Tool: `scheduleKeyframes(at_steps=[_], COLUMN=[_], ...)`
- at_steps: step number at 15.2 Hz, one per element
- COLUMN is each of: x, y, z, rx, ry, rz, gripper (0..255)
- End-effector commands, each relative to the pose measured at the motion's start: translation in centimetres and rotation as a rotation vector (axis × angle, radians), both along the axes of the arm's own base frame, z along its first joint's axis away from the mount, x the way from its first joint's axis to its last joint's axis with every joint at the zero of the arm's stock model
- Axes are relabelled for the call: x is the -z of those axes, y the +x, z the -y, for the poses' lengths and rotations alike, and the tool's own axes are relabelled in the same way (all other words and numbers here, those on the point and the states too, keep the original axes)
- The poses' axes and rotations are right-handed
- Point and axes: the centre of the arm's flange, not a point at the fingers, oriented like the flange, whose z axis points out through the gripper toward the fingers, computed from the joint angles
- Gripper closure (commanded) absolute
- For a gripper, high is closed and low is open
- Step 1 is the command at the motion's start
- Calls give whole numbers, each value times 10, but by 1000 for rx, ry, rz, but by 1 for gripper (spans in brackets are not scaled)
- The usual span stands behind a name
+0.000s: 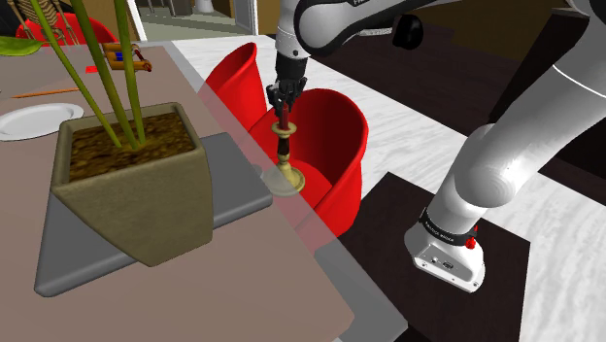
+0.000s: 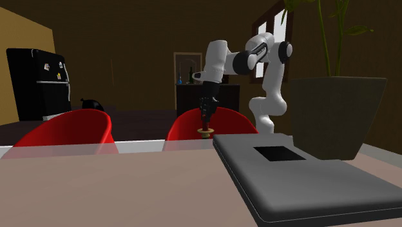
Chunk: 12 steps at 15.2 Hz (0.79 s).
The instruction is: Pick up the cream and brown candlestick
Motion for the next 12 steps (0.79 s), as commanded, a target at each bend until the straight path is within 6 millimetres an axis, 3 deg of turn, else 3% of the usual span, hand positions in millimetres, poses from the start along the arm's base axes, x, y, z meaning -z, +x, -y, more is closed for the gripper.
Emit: scheduleKeyframes(at_steps=[1, 4, 12], x=[0, 0, -42], y=[0, 0, 0], z=[0, 0, 0], rx=[0, 0, 0], ry=[0, 0, 0], rz=[-1, -1, -1], gripper=[255, 255, 255])
